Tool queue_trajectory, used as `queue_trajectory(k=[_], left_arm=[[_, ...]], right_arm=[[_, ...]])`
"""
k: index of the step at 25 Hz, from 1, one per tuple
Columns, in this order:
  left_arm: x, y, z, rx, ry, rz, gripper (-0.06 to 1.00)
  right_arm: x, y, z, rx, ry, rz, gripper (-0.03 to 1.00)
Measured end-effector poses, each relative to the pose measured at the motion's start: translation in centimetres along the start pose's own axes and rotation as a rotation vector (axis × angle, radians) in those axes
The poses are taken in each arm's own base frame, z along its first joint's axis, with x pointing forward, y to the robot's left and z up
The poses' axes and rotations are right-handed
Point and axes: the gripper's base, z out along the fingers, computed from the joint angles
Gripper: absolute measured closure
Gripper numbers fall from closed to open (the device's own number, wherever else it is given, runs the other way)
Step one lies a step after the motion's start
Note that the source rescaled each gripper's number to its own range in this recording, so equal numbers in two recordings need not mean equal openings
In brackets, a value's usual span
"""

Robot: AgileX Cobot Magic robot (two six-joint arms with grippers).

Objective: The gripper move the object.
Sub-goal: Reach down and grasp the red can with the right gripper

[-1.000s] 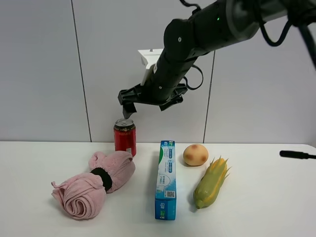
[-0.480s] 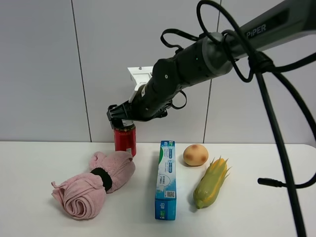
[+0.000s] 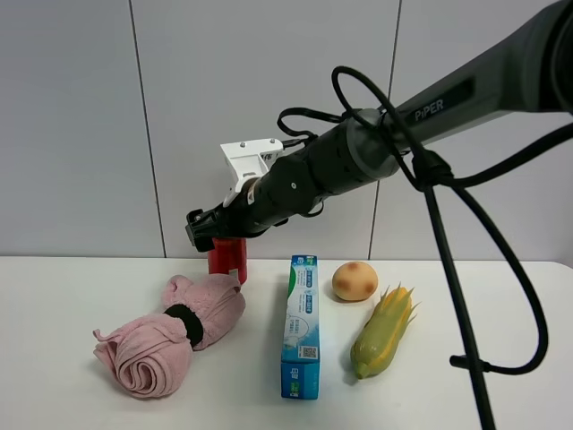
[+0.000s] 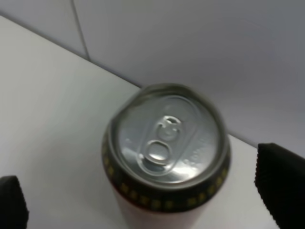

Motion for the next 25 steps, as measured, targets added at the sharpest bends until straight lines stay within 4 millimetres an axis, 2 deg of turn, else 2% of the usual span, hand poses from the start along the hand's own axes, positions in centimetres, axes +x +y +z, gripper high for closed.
queue_trajectory(k=[13,25], left_arm=[[0.0,0.0,0.0,0.0,0.0,0.0,-0.06],[0.0,0.0,0.0,0.0,0.0,0.0,-0.06]], right_arm=[[2.5,-0.3,2.2,-0.022,-0.057,0.002,-0.03],[1.9,-0.3,2.2,-0.029,-0.141,-0.13,-0.03]])
